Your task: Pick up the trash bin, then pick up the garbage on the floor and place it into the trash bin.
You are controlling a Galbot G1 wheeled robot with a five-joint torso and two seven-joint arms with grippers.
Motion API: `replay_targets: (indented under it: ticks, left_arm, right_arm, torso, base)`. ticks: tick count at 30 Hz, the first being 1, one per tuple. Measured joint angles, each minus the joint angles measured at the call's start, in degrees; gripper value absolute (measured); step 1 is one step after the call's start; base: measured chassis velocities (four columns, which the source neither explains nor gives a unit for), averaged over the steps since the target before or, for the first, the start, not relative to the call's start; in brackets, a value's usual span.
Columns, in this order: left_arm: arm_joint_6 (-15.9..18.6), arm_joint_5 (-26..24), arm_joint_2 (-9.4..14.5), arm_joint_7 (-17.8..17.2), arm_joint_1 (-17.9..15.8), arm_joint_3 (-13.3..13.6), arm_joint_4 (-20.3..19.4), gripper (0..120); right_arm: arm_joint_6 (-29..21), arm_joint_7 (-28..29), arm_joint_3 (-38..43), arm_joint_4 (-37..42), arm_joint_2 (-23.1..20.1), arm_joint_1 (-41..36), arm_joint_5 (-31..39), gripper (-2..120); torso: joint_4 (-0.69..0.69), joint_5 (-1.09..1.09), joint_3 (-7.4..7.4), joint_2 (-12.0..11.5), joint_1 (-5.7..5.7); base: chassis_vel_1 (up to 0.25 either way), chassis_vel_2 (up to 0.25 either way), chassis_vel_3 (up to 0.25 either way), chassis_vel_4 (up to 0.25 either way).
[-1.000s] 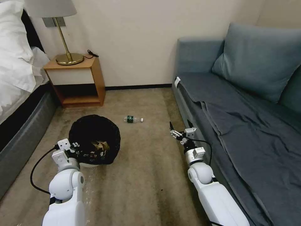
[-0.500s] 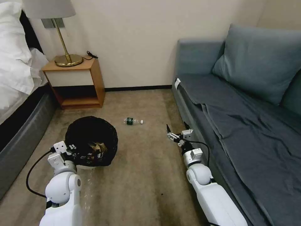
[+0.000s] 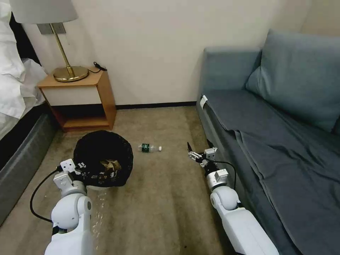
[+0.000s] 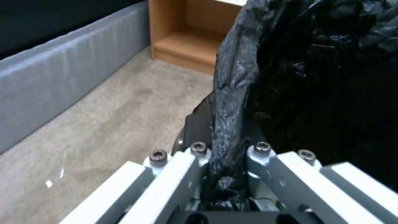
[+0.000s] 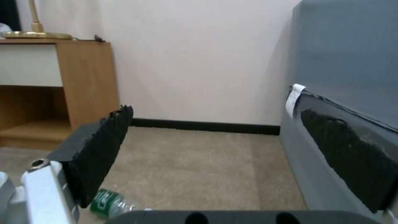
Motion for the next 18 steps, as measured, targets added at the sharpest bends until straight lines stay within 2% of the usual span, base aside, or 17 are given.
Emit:
replay_targets:
  ticks: [18]
  left_arm:
    - [0.06,0.06,-0.08,-0.01,0.22,0.1,-0.09,4]
  right_arm:
    - [0.35,-0.34,-0.52,-0.44,0.1,-0.38,-0.15,100]
  torso:
    - [-0.01,-0.01,0.0,0.0,0.0]
  base:
    - [-0.177,0.169,0.17,-0.179]
